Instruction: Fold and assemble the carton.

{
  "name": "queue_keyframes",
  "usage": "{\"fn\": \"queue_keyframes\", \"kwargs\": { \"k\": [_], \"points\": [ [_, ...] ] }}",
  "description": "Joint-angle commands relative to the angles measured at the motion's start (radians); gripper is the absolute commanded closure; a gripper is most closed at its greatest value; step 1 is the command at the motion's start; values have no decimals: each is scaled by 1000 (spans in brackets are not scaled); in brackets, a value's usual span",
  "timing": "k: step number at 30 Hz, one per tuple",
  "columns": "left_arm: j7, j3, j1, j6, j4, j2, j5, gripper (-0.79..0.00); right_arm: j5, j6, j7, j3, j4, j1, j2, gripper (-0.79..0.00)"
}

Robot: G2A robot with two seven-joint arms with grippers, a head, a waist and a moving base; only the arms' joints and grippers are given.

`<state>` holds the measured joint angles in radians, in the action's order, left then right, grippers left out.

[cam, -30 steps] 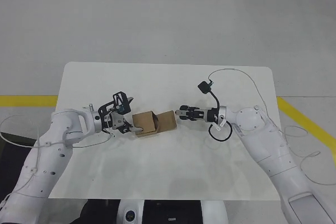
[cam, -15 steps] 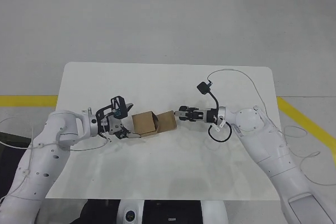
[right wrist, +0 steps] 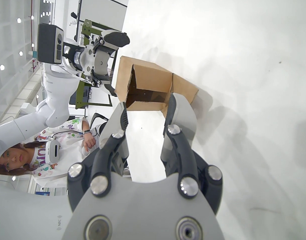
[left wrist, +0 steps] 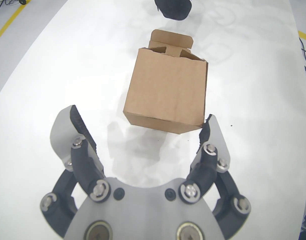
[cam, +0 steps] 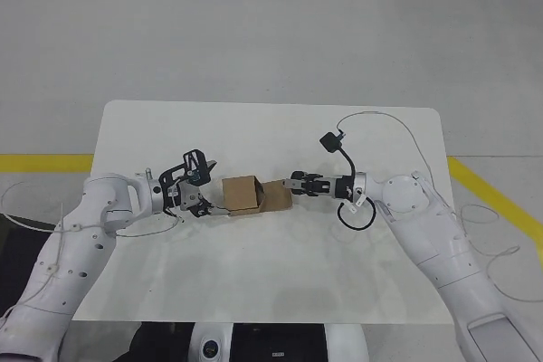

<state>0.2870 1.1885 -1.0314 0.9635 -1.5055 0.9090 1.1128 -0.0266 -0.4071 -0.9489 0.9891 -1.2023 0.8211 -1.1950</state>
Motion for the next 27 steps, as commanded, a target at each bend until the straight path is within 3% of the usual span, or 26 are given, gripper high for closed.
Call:
{"fn": "queue_keyframes", "kwargs": {
  "k": [1,10,20,27],
  "points": [
    [0,-15,23,2,9,4,-4,-785,2,3,-1,6,-4,6,3,-302],
    [-21,-69,78,31,23,16,37,-785,26,23,10,27,-41,44,14,-305],
    [-74,-38,40,49,25,2,58,-785,75,72,8,109,-142,126,46,-317],
    [-119,-64,31,21,16,5,153,-785,42,73,-11,100,-111,117,44,-314]
  ]
}}
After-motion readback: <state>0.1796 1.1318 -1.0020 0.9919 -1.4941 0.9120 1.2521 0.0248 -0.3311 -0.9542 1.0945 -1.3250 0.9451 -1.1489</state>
